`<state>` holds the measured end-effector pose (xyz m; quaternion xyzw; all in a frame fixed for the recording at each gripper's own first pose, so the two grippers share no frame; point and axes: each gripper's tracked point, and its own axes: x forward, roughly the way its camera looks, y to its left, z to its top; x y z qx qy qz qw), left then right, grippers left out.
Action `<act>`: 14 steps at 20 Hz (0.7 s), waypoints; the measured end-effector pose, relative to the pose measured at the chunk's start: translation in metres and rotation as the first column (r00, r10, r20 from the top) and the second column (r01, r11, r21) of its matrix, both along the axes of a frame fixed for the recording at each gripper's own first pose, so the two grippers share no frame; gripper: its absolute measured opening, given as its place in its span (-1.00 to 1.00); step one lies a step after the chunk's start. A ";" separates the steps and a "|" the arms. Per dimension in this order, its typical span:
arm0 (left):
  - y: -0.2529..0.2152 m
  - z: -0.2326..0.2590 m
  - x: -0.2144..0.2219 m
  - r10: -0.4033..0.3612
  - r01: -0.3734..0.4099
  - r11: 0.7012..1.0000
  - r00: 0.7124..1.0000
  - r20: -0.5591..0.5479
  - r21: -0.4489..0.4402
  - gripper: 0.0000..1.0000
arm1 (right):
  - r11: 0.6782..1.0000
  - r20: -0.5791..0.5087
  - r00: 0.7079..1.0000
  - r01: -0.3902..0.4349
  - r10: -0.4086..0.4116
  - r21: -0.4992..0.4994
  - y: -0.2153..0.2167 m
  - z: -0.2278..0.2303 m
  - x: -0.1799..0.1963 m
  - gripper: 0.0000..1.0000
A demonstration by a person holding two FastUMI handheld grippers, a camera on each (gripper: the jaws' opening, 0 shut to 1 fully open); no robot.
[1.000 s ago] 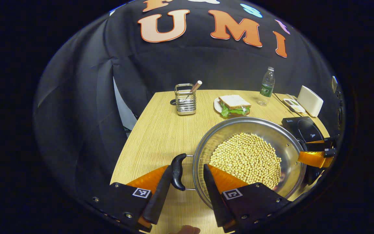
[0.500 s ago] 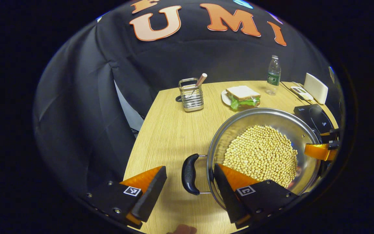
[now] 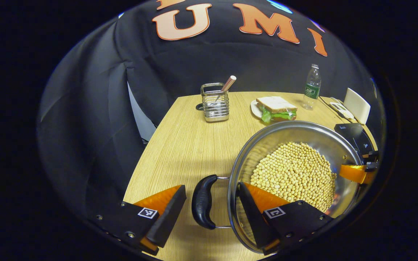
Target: First push the handle of the pot to place it horizontally, then grasp the pot with both hands and set it on the induction cooktop.
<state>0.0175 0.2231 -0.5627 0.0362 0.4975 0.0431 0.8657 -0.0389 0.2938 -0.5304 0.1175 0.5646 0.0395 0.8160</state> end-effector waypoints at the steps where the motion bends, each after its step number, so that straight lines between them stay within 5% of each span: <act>1: -0.001 -0.002 0.001 0.002 -0.002 1.000 1.000 0.005 0.005 0.82 | 1.000 0.006 1.000 0.000 0.000 -0.001 0.002 -0.002 0.003 0.53; 5: -0.007 -0.011 0.002 0.019 -0.019 1.000 1.000 0.014 -0.008 0.74 | 0.999 0.032 0.999 -0.024 0.025 -0.037 0.003 -0.010 0.005 0.69; 14: -0.008 -0.004 0.005 0.050 -0.050 0.999 0.997 0.063 0.012 0.46 | 0.999 0.037 0.999 0.012 -0.011 -0.033 0.002 -0.016 0.011 0.41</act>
